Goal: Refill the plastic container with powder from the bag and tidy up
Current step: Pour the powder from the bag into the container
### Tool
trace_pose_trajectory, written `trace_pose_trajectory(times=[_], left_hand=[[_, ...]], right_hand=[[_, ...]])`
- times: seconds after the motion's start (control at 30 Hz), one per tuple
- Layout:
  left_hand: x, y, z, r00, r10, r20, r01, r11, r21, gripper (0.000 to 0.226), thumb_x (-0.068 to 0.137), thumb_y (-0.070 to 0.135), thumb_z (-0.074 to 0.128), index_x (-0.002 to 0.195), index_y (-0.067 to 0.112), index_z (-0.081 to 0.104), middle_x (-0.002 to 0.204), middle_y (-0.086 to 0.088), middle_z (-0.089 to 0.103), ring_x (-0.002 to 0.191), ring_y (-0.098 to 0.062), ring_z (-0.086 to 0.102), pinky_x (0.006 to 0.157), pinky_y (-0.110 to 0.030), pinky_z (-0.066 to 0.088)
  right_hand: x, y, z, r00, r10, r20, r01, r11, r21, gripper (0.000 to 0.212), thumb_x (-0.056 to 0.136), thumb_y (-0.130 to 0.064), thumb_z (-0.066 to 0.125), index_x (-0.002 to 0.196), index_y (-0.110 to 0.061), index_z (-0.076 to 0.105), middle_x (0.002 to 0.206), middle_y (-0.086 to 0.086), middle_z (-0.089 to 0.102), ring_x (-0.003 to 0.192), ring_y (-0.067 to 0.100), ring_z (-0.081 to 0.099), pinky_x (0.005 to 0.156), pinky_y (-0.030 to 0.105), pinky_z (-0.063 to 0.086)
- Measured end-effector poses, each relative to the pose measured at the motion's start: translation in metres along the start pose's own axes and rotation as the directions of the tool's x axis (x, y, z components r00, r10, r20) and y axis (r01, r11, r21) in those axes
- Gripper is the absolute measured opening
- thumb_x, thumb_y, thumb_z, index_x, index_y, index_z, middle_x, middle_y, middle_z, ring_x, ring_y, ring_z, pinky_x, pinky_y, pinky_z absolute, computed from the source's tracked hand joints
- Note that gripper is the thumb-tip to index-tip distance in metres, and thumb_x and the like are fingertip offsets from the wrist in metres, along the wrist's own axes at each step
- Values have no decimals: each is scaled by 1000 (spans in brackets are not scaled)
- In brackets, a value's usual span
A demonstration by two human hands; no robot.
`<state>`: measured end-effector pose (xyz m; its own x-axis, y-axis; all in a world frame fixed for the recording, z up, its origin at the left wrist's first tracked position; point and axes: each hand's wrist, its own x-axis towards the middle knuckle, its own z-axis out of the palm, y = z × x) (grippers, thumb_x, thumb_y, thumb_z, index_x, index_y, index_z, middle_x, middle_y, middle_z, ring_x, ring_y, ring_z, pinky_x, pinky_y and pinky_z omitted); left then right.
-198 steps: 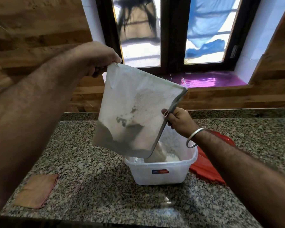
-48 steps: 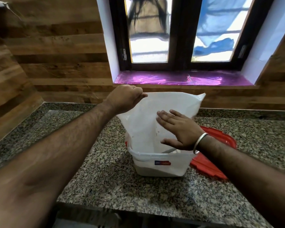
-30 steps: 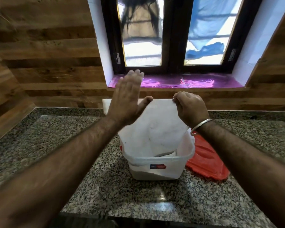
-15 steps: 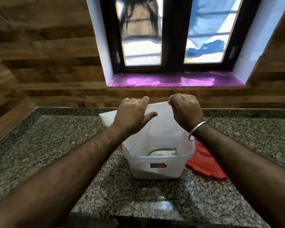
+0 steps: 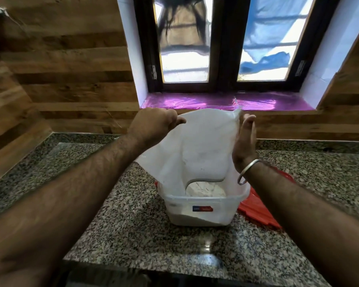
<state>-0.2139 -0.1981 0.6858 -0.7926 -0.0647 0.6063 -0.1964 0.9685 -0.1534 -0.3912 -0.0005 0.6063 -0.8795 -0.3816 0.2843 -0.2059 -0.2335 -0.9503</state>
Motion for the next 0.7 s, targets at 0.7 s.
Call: trace_pose_trajectory(times=[0.7], left_hand=[[-44, -57, -9, 938, -325, -123, 282, 917, -281, 56, 110, 50, 52, 66, 15, 48, 56, -1, 43, 50, -22, 42, 49, -36, 30]], right_hand=[[7, 11, 12, 952, -307, 1, 250, 772, -585, 49, 105, -56, 22, 86, -18, 46, 86, 4, 51, 85, 25, 46, 79, 42, 39]])
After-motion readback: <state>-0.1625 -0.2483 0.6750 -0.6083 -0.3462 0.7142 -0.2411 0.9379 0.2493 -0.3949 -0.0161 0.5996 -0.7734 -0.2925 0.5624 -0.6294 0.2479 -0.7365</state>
